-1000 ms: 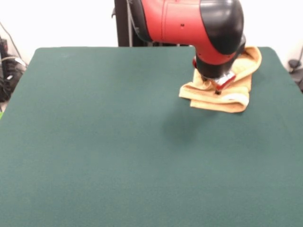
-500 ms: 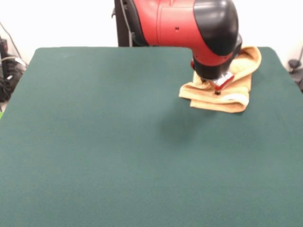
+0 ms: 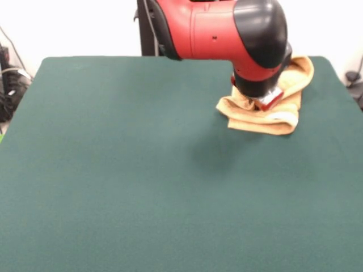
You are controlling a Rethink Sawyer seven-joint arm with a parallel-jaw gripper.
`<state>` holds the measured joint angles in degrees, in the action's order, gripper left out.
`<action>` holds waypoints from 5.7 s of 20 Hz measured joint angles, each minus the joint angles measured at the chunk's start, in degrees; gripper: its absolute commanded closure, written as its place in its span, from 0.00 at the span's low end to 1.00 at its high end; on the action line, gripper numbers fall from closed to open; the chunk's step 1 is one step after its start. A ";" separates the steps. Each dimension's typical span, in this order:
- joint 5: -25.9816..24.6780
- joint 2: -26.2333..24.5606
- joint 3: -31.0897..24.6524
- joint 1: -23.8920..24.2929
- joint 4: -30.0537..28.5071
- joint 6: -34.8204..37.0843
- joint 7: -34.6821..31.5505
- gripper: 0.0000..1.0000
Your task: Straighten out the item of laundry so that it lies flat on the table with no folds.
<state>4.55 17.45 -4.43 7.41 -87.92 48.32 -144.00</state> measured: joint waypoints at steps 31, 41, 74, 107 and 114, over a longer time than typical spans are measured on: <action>0.23 -2.98 7.41 -17.43 14.01 13.52 -0.01 1.00; 2.07 -6.66 9.07 -20.28 22.07 21.19 -0.02 1.00; 9.79 -15.26 12.96 -25.68 43.32 42.18 -13.56 1.00; -0.55 -19.70 18.52 -26.40 62.51 44.74 -16.53 0.00; -1.87 -15.73 18.52 -25.98 60.05 44.81 -16.53 0.00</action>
<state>2.68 1.72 14.08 -18.58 -27.88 93.13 -160.53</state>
